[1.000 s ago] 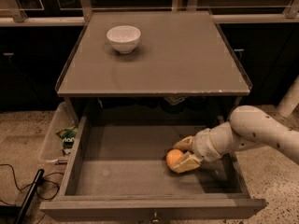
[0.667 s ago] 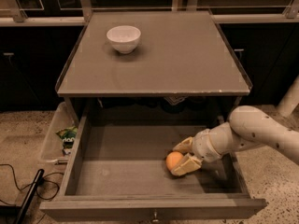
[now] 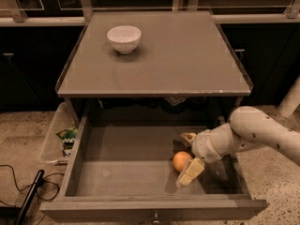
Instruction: Place orange into top drawer
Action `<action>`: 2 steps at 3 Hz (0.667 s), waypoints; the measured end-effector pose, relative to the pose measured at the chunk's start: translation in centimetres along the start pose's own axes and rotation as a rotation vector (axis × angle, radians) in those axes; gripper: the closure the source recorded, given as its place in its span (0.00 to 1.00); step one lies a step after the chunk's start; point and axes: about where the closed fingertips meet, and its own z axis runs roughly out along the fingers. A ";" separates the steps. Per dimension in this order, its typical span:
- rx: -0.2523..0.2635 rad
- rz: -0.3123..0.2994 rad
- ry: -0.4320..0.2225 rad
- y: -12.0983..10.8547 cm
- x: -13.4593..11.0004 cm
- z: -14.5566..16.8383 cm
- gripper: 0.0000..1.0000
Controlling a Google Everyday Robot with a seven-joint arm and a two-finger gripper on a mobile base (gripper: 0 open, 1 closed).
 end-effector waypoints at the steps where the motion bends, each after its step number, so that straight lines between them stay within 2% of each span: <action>1: -0.024 0.016 0.000 0.4 0.3 -0.1 0.00; 2: -0.008 -0.018 -0.018 0.6 -1.2 -3.8 0.00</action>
Offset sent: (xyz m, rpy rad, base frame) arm -0.0076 -0.0419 0.0904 0.0244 -0.0749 0.0236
